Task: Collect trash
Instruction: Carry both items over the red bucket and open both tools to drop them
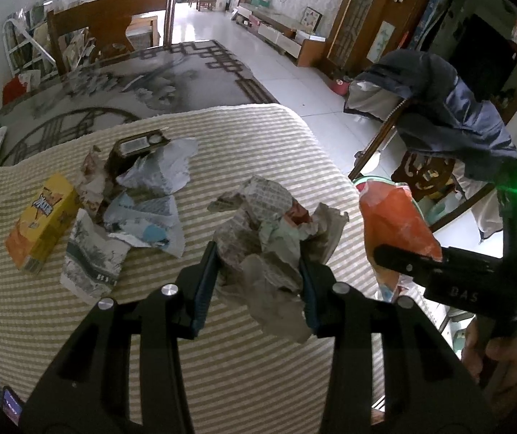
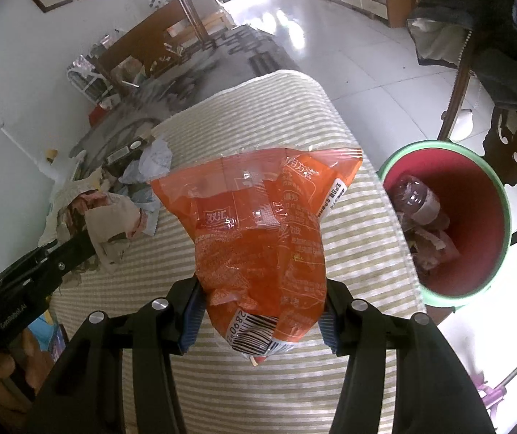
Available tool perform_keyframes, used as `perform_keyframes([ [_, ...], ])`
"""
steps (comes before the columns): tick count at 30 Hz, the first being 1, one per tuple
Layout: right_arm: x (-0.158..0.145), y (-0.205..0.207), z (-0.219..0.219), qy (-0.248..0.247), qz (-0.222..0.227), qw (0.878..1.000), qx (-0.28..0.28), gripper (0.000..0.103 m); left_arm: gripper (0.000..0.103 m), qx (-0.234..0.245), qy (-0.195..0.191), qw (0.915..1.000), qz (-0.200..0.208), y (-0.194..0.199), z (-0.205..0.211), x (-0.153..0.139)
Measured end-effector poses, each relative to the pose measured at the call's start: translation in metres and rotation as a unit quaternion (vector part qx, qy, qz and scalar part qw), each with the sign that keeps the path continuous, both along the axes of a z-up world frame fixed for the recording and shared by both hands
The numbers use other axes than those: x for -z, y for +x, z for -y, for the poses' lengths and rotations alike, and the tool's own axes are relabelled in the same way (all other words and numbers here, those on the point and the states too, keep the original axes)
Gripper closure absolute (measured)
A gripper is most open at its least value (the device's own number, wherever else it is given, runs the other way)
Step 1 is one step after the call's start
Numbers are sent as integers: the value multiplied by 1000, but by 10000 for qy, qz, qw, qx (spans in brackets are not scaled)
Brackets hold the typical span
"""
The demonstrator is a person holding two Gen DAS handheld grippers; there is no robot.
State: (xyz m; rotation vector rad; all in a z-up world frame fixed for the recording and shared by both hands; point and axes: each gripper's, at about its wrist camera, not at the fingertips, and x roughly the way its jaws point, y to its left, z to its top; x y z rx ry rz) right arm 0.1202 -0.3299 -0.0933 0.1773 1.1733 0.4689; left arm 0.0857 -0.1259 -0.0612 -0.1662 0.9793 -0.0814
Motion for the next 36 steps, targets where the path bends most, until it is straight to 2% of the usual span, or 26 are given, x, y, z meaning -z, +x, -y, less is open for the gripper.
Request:
perform_keyframes([
  [11, -4, 11, 55, 36, 77, 9995, 292, 52, 63, 232, 64, 9996, 129, 19, 51, -7],
  [21, -3, 40, 130, 57, 138, 9958, 904, 52, 63, 579, 110, 9976, 362, 56, 114, -16],
  [29, 6, 66, 184, 205, 37, 9896, 1423, 52, 63, 784, -39, 9964, 307, 98, 170, -4],
  [36, 16, 75, 206, 242, -38, 9874, 1562, 50, 63, 981, -79, 9950, 188, 121, 210, 9],
])
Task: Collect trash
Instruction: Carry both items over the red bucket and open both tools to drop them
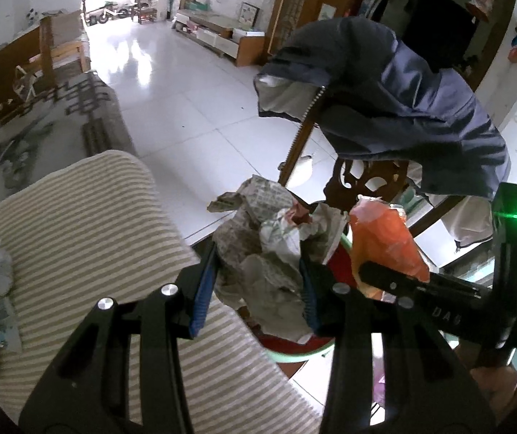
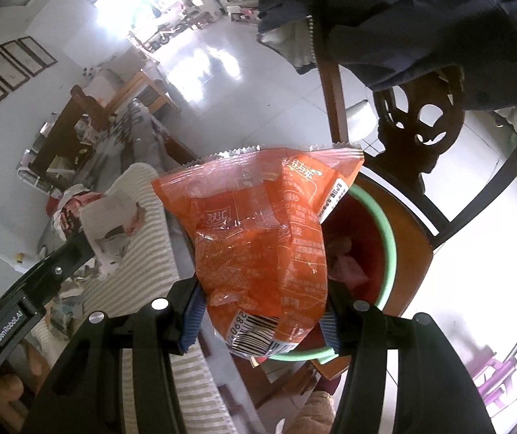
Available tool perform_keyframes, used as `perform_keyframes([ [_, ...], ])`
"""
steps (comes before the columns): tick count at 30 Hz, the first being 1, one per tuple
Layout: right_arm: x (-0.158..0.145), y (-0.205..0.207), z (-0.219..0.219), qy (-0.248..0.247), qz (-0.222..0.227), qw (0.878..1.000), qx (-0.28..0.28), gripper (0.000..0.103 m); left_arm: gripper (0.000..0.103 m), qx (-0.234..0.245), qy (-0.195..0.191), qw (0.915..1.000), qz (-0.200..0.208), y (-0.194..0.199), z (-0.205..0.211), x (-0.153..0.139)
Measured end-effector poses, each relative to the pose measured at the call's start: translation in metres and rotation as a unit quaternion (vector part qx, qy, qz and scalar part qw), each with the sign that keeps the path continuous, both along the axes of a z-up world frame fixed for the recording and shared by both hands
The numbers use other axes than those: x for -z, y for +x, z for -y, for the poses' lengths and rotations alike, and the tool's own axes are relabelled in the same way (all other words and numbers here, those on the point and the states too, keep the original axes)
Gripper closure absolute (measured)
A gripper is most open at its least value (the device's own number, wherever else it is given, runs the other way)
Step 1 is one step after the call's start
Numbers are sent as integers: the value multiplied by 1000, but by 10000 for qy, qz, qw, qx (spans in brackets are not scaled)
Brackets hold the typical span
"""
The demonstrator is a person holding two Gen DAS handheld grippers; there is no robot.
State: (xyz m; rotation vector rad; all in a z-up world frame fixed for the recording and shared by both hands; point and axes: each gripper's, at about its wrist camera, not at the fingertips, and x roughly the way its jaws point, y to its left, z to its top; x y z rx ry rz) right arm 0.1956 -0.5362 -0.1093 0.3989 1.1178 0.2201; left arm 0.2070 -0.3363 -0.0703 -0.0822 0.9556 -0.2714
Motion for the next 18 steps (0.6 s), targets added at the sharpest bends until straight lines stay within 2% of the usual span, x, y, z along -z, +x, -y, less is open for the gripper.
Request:
perform_keyframes([
  [6, 6, 4, 7, 15, -28, 10000, 62, 49, 62, 107, 53, 9999, -26, 11, 16, 4],
  [8, 8, 6, 9, 19, -38, 9999, 114, 36, 54, 74, 18, 10000, 23, 13, 17, 4],
  [9, 8, 5, 11, 33, -25, 9998, 178, 29, 43, 39, -13, 10000, 79, 13, 16, 3],
  [10, 8, 5, 12, 60, 0, 9997, 232, 29, 34, 9, -39, 9999, 135, 13, 16, 1],
  [18, -5, 0, 2, -38, 202, 9995, 247, 29, 28, -177, -109, 9993, 320, 9, -5, -15],
])
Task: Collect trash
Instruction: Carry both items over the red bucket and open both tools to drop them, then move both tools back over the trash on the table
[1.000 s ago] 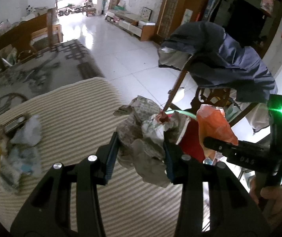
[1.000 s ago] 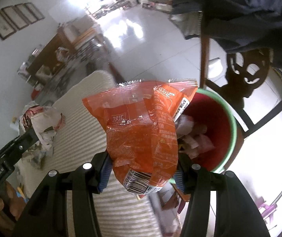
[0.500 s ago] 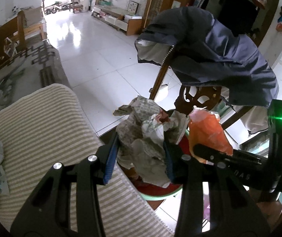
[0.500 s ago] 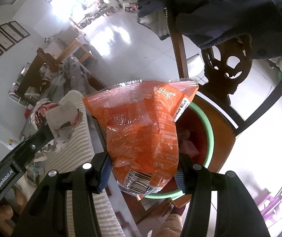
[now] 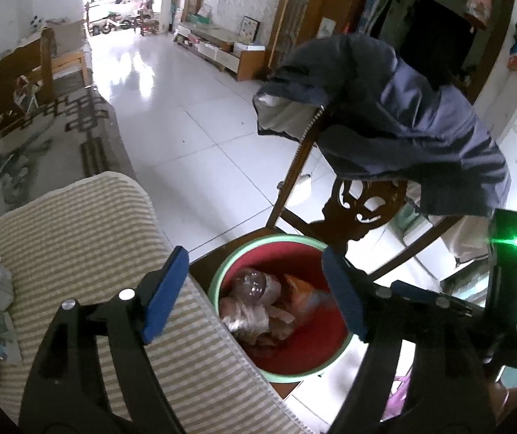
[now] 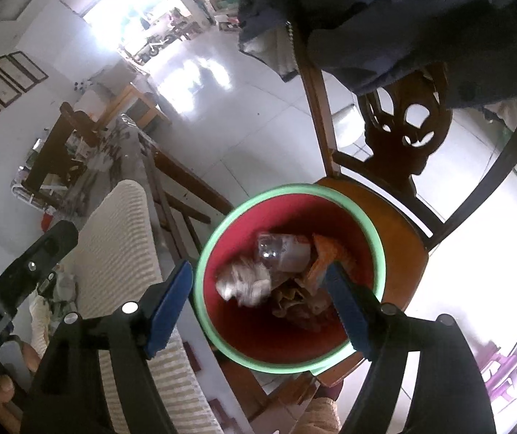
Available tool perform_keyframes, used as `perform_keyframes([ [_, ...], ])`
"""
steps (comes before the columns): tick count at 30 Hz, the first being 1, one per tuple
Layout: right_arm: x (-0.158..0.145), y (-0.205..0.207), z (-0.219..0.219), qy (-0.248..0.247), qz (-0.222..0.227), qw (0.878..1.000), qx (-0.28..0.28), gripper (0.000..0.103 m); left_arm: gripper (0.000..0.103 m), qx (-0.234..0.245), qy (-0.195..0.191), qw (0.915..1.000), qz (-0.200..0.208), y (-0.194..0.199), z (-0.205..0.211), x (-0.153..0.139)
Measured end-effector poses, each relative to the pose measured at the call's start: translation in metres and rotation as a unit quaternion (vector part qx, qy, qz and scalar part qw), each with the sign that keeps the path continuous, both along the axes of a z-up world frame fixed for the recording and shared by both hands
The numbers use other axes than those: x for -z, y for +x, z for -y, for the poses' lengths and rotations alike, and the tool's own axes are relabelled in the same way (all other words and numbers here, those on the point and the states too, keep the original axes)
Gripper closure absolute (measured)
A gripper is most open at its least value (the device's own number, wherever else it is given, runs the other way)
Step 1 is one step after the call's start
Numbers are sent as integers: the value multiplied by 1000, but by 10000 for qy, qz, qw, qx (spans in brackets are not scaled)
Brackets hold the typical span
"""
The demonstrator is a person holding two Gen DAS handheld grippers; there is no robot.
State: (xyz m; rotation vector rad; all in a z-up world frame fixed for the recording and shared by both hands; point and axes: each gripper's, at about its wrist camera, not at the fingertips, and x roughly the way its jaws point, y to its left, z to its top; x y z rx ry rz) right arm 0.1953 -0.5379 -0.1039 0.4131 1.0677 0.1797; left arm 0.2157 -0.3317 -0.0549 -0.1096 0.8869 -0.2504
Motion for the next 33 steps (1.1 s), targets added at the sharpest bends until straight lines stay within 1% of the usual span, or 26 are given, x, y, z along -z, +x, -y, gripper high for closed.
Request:
perform_keyframes([
  [2, -7, -2, -6, -68, 124, 9999, -15, 26, 25, -109, -83, 9999, 97, -5, -13, -7],
  [3, -12, -4, -11, -133, 241, 9996, -19, 22, 24, -151, -94, 9997, 148, -8, -20, -9],
  [5, -22, -9, -21, -247, 453, 9987, -36, 19, 21, -277, -71, 9992, 274, -16, -36, -15],
  [7, -30, -13, -35, -387, 621, 9972, -129, 15, 19, -500, -8, 9979, 412, -26, -61, -21],
  [12, -34, -21, -78, -566, 747, 9948, -395, 15, 15, -1201, 183, 9907, 614, -50, -132, -27],
  [14, -33, -24, -91, -550, 743, 9947, -445, 14, 14, -1430, 408, 9865, 686, -59, -163, -26],
  [17, -29, -27, -116, -451, 657, 9955, -504, 13, 12, -1726, 1104, 9757, 777, -75, -225, -22],
  [19, -25, -30, -133, -402, 556, 9964, -507, 13, 12, -1790, 1423, 9706, 749, -83, -263, -19],
  [21, -21, -34, -151, -386, 446, 9969, -512, 13, 12, -1813, 1597, 9685, 597, -88, -301, -13],
  [23, -19, -39, -171, -427, 338, 9969, -567, 13, 12, -1824, 1655, 9684, 393, -91, -336, -5],
  [25, -18, -45, -193, -460, 237, 9962, -695, 13, 12, -1786, 1728, 9686, 33, -92, -373, 10],
  [26, -17, -48, -202, -453, 198, 9960, -748, 13, 12, -1764, 1741, 9688, -72, -94, -382, 15],
  [28, -17, -55, -224, -318, 132, 9957, -855, 13, 13, -1623, 1721, 9707, -425, -93, -407, 33],
  [29, -16, -59, -235, -242, 123, 9955, -905, 13, 14, -1551, 1706, 9715, -550, -92, -413, 41],
  [32, -17, -68, -261, -220, 111, 9945, -1019, 13, 14, -1283, 1623, 9748, -830, -91, -426, 57],
  [33, -18, -71, -272, -209, 120, 9938, -1085, 13, 14, -1185, 1647, 9750, -905, -89, -429, 64],
])
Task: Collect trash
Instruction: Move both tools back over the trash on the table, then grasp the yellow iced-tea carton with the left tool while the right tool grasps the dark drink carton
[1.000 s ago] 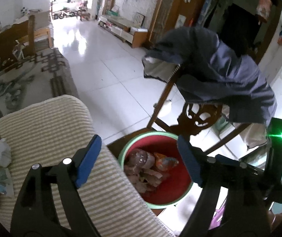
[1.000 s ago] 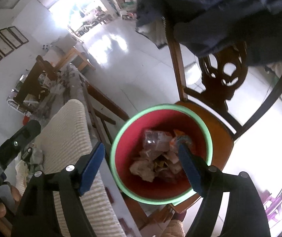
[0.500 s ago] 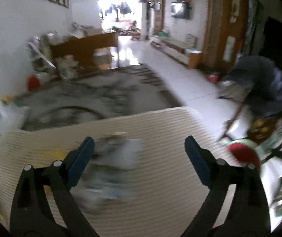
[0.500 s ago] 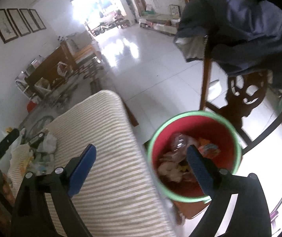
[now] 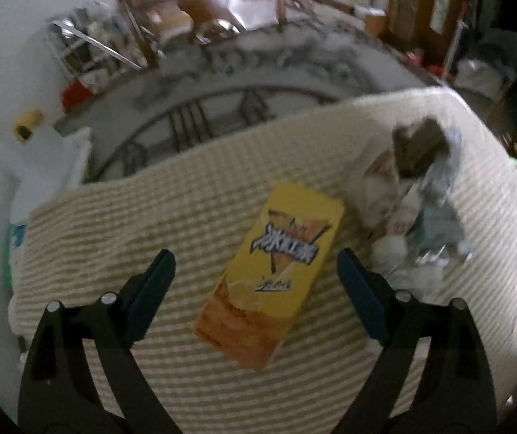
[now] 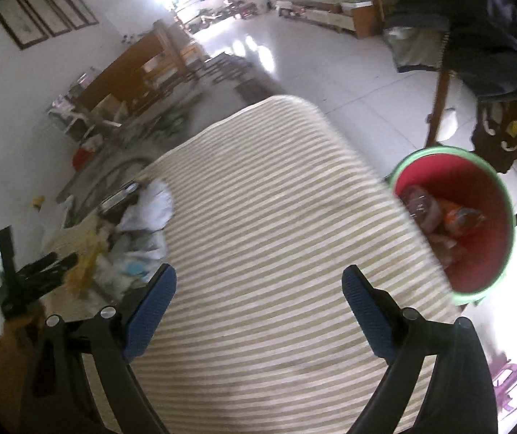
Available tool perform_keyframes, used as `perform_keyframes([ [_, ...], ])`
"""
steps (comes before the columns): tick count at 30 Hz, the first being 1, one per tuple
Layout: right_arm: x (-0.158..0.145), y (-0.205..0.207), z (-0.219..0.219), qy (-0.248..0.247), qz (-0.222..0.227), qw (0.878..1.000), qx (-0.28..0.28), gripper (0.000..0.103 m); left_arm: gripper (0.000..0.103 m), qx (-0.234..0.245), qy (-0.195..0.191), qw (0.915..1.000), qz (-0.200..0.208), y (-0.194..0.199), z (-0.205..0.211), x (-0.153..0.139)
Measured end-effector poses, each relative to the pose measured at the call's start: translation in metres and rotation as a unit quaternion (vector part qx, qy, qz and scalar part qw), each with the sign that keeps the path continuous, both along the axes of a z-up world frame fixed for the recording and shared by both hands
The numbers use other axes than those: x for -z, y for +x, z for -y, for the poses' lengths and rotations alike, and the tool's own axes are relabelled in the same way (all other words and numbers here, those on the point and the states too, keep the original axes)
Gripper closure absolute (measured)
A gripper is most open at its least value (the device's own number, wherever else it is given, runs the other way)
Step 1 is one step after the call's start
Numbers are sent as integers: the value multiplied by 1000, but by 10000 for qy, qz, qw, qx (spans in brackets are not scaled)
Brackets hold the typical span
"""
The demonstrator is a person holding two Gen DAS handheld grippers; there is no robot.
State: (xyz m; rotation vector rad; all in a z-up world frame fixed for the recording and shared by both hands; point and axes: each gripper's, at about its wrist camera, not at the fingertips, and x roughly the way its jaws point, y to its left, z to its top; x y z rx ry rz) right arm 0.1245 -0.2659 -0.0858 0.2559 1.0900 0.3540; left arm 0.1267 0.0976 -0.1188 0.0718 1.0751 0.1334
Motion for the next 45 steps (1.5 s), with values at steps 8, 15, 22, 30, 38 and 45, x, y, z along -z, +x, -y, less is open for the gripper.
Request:
perform_keyframes([
  [8, -21, 1, -59, 149, 136, 9993, -323, 13, 33, 177, -773, 9966, -208, 10, -12, 25],
  [15, -26, 32, -113, 443, -60, 9974, -564, 13, 38, -173, -1056, 9942, 89, -8, -12, 20],
  [22, -12, 93, -153, 1244, -928, 9874, -320, 20, 38, -766, -1288, 9879, 402, -46, -11, -3],
  [30, 25, 128, -184, 1282, -1782, 9755, -158, 43, 38, -768, -1387, 9866, 398, -49, -5, 1],
  [38, 45, 133, -199, 760, -1923, 9781, -255, 51, 38, -925, -1593, 9826, 220, -45, -12, 16],
  [45, 55, 135, -203, 765, -1907, 9777, -435, 73, 27, -1022, -1718, 9796, 196, -49, -14, 19],
])
